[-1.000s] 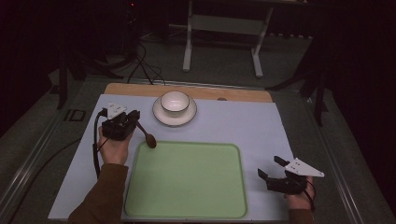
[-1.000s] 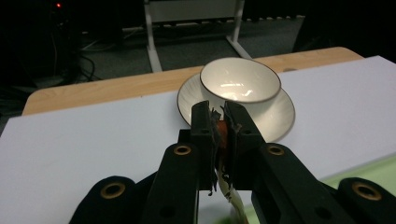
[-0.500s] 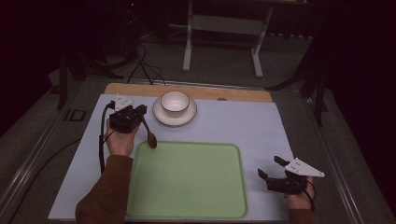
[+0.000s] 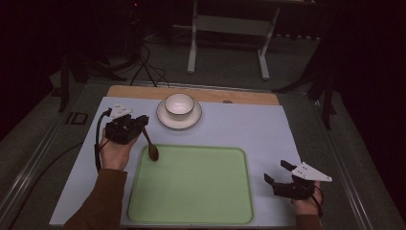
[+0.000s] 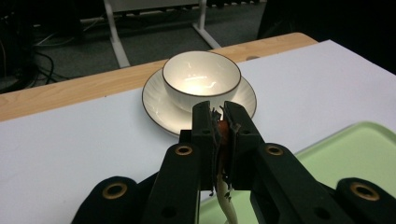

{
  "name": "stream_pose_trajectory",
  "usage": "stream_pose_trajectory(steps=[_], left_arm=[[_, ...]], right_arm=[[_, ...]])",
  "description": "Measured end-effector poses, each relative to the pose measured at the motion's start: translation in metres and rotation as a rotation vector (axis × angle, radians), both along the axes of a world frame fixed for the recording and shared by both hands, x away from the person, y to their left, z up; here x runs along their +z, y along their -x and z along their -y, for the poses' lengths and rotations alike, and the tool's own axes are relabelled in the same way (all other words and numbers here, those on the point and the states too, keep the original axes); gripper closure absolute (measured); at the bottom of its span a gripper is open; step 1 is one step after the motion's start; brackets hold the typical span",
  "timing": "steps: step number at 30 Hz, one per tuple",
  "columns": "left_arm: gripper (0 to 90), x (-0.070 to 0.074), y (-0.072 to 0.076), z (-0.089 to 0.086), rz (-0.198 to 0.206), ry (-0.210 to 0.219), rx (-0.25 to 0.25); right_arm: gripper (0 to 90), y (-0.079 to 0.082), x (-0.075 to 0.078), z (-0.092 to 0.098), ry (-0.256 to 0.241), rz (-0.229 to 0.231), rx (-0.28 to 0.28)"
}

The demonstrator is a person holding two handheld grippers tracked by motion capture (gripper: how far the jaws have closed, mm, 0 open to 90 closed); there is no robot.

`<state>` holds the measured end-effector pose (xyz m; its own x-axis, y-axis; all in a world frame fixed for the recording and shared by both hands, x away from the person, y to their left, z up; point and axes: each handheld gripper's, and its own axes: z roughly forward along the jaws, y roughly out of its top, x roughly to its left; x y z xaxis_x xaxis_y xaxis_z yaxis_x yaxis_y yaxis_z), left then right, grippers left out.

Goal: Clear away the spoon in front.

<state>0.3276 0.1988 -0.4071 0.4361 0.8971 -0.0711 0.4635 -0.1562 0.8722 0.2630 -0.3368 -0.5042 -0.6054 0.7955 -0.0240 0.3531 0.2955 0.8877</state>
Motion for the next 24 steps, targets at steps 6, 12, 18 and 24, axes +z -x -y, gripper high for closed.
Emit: stream_pose_trajectory(steps=[6, 12, 18, 24], left_arm=[[83.9, 0.003, 0.014, -0.005, -0.027, 0.008, -0.035], [83.9, 0.001, 0.027, -0.007, -0.051, -0.004, -0.057], [83.8, -0.006, 0.036, -0.006, -0.094, 0.001, -0.078], [83.2, -0.011, 0.034, -0.006, -0.122, 0.005, -0.087]], right_arm=[[14.2, 0.0, 0.0, 0.0, 0.001, 0.001, 0.001], [14.2, 0.0, 0.0, -0.001, 0.002, -0.002, 0.002], [14.2, 0.0, 0.0, -0.001, 0.004, -0.002, 0.002], [14.1, 0.0, 0.0, -0.001, 0.005, -0.003, 0.002]])
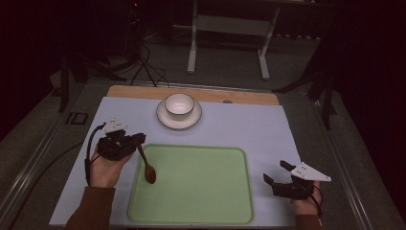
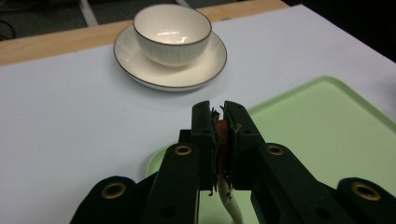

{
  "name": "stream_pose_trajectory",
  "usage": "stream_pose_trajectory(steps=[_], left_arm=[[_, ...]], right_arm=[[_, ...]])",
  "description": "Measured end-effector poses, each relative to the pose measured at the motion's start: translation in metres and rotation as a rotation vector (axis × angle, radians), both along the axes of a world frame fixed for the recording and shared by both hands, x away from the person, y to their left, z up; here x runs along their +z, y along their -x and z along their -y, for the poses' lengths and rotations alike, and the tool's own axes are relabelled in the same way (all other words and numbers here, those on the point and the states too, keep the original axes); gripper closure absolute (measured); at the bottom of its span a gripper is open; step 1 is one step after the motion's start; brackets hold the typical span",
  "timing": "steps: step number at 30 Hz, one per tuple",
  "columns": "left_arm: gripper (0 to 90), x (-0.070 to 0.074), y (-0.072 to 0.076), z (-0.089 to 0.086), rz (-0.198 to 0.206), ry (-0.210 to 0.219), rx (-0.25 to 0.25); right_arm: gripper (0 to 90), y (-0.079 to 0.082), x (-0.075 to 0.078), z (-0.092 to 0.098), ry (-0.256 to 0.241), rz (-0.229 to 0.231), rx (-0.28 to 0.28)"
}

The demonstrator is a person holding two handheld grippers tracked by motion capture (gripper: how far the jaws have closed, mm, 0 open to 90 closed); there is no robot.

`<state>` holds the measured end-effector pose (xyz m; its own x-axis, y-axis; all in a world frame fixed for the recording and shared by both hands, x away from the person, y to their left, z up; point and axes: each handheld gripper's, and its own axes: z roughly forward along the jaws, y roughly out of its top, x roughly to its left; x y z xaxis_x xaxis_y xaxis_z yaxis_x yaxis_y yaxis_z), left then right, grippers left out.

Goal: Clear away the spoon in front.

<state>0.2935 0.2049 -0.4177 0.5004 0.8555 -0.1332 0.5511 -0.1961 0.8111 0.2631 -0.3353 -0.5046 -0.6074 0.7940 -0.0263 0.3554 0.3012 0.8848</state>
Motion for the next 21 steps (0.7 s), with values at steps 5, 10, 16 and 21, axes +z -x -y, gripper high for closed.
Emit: stream_pose_trajectory(steps=[5, 10, 16, 21], left_arm=[[80.6, -0.014, -0.007, 0.005, -0.04, -0.011, -0.015], [78.1, -0.035, -0.014, 0.005, -0.094, -0.016, -0.014], [77.1, -0.06, -0.018, 0.005, -0.145, -0.007, -0.022], [76.8, -0.075, -0.021, 0.006, -0.173, 0.003, -0.029]], right_arm=[[14.2, 0.0, 0.0, 0.0, 0.0, 0.0, 0.001], [14.2, 0.0, 0.0, 0.0, 0.001, -0.001, 0.002], [14.2, 0.0, 0.0, 0.0, 0.002, -0.001, 0.002], [14.1, 0.0, 0.0, -0.001, 0.003, -0.003, 0.003]])
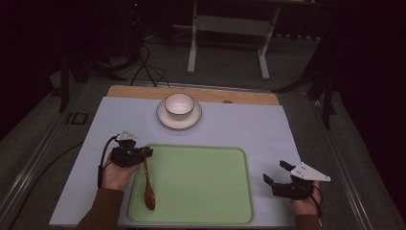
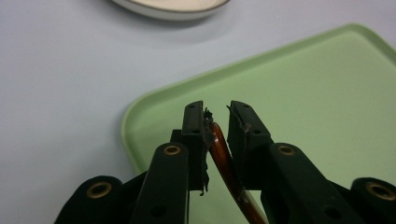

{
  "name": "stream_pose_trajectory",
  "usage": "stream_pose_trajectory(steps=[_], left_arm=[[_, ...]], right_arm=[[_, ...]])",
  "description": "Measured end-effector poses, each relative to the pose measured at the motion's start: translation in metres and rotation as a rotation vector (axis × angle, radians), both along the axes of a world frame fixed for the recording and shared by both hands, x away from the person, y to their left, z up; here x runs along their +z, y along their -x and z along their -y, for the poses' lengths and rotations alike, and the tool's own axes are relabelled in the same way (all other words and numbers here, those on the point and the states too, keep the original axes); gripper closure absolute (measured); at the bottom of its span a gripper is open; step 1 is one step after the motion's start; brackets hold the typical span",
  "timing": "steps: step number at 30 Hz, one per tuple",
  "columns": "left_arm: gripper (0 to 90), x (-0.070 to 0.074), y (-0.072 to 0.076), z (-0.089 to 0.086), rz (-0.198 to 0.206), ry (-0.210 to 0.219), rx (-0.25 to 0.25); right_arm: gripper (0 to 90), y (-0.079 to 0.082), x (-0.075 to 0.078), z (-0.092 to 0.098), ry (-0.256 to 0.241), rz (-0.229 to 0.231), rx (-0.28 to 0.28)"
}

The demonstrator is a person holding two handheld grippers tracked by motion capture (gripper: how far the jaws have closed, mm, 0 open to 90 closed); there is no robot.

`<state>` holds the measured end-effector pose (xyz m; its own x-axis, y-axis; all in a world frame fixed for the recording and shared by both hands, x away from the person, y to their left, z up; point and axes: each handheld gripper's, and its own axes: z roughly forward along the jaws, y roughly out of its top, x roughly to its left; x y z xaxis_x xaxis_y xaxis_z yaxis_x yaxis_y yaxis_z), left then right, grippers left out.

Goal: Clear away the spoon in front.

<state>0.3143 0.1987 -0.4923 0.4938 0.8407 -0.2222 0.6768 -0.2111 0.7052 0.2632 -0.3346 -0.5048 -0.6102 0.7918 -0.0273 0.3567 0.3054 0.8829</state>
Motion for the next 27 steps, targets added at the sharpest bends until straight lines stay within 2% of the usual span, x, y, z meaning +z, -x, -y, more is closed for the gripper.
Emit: stream_pose_trajectory(steps=[3, 6, 9, 11, 15, 18, 22, 23, 27], left_arm=[[77.0, -0.008, -0.003, 0.001, -0.019, -0.02, -0.001], [77.6, -0.012, -0.004, 0.001, -0.019, -0.016, 0.005], [77.6, -0.015, -0.005, -0.001, -0.006, 0.016, 0.005], [77.6, -0.015, -0.005, -0.001, -0.006, 0.016, 0.005], [76.9, -0.021, -0.006, -0.006, -0.004, 0.076, 0.0], [74.4, -0.024, -0.007, -0.004, 0.0, 0.087, -0.012], [70.3, -0.027, -0.008, -0.002, 0.003, 0.068, -0.017], [70.3, -0.03, -0.009, 0.0, 0.007, 0.044, -0.01], [65.1, -0.036, -0.01, 0.003, 0.009, -0.011, -0.01]], right_arm=[[14.1, 0.0, 0.0, 0.0, 0.0, 0.0, 0.0], [14.2, 0.0, 0.0, 0.0, -0.001, 0.0, 0.0], [14.2, 0.0, 0.0, 0.0, 0.0, 0.0, 0.001], [14.2, 0.0, 0.0, 0.0, 0.001, 0.0, 0.002], [14.2, 0.0, 0.0, 0.0, 0.003, 0.0, 0.002], [14.2, 0.0, 0.001, 0.0, 0.005, 0.002, 0.004], [14.1, 0.0, 0.001, -0.001, 0.008, 0.001, 0.006], [14.2, 0.001, 0.001, -0.001, 0.008, 0.001, 0.006], [14.2, 0.0, 0.001, -0.001, 0.008, 0.002, 0.008]])
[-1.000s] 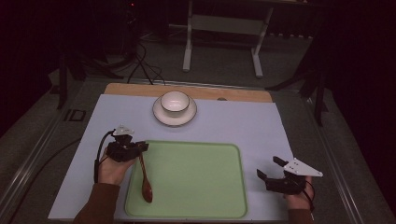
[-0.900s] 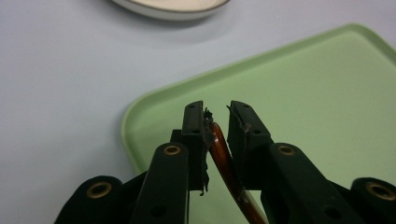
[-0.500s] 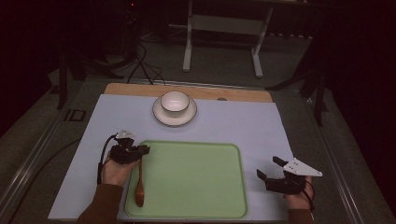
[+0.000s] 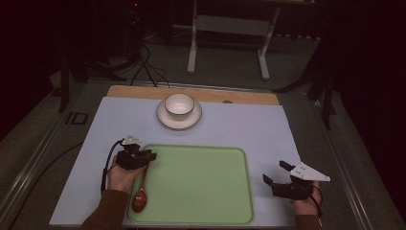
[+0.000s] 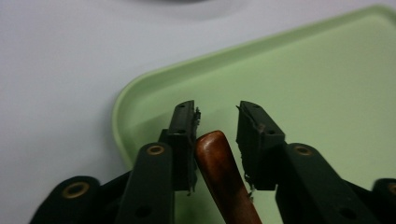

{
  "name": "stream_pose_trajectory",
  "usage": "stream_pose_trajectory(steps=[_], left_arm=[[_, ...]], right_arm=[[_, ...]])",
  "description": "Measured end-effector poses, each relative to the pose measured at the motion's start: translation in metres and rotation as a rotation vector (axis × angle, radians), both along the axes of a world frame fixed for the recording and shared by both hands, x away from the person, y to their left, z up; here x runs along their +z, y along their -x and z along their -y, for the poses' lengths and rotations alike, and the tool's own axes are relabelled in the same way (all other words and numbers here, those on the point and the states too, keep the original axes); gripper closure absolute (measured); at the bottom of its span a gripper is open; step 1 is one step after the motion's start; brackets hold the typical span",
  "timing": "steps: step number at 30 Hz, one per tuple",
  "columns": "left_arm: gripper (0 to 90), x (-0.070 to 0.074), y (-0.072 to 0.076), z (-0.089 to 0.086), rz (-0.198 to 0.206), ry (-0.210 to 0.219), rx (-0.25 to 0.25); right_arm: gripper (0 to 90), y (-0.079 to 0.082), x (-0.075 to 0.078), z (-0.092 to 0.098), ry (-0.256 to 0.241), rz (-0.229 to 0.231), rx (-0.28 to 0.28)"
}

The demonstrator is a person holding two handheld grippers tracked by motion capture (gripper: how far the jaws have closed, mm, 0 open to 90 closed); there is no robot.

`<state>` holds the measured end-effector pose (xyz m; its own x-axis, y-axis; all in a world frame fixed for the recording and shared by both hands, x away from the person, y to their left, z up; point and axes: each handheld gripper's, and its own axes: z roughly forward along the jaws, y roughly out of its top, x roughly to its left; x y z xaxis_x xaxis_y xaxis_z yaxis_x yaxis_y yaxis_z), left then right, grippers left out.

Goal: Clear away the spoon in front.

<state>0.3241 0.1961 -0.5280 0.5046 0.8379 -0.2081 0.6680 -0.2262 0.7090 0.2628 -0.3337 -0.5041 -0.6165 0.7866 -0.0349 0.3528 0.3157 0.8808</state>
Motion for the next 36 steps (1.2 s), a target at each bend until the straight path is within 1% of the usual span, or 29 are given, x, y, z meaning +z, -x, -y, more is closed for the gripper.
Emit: stream_pose_trajectory(steps=[2, 3, 4, 7, 10, 14, 15, 18, 20, 23, 25, 27, 29, 30, 32, 33, 36], left_arm=[[63.8, 0.0, 0.0, 0.0, 0.0, 0.0, 0.0], [58.7, -0.003, -0.002, 0.001, 0.003, -0.04, 0.013], [56.6, -0.004, -0.002, 0.001, 0.007, -0.039, 0.017], [52.5, -0.004, -0.003, -0.002, 0.026, -0.031, 0.028], [49.8, -0.002, -0.003, -0.005, 0.037, -0.005, 0.046], [47.6, 0.003, 0.0, -0.012, 0.07, 0.022, 0.066], [46.2, 0.005, 0.001, -0.014, 0.081, 0.031, 0.064], [43.0, 0.009, 0.003, -0.019, 0.098, 0.032, 0.076], [38.8, 0.013, 0.005, -0.023, 0.11, 0.032, 0.091], [34.7, 0.018, 0.009, -0.027, 0.133, 0.021, 0.123], [32.3, 0.023, 0.013, -0.031, 0.154, 0.005, 0.146], [30.2, 0.026, 0.016, -0.034, 0.168, 0.01, 0.155], [28.2, 0.029, 0.021, -0.039, 0.19, -0.006, 0.168], [28.0, 0.029, 0.021, -0.039, 0.19, -0.006, 0.168], [26.8, 0.033, 0.029, -0.045, 0.218, -0.015, 0.186], [26.8, 0.034, 0.032, -0.047, 0.224, -0.008, 0.194], [27.6, 0.037, 0.042, -0.053, 0.257, -0.011, 0.203]], right_arm=[[14.2, 0.0, 0.0, 0.0, 0.0, 0.001, 0.001], [14.2, 0.0, 0.0, 0.0, 0.0, 0.0, 0.001], [14.2, 0.0, 0.0, 0.0, 0.0, 0.001, 0.002], [14.2, 0.0, 0.0, -0.001, 0.001, 0.0, 0.004], [14.2, 0.0, 0.0, -0.001, 0.002, 0.0, 0.006], [14.2, 0.0, 0.0, -0.001, 0.003, -0.001, 0.006], [14.2, 0.0, 0.0, -0.001, 0.002, 0.0, 0.006], [14.2, 0.0, 0.0, -0.001, 0.001, 0.0, 0.005], [14.2, 0.0, 0.001, -0.001, 0.0, 0.002, 0.006], [14.2, 0.0, 0.001, 0.0, 0.0, 0.003, 0.005], [14.2, 0.0, 0.001, 0.0, 0.001, 0.004, 0.006], [14.2, 0.0, 0.001, 0.0, 0.001, 0.004, 0.006], [14.2, 0.0, 0.001, 0.0, 0.002, 0.006, 0.008], [14.2, 0.0, 0.001, 0.0, 0.003, 0.006, 0.009], [14.2, 0.0, 0.001, 0.0, 0.001, 0.006, 0.009], [14.2, 0.001, 0.002, 0.0, 0.0, 0.006, 0.008], [14.1, 0.001, 0.002, 0.001, -0.001, 0.009, 0.006]])
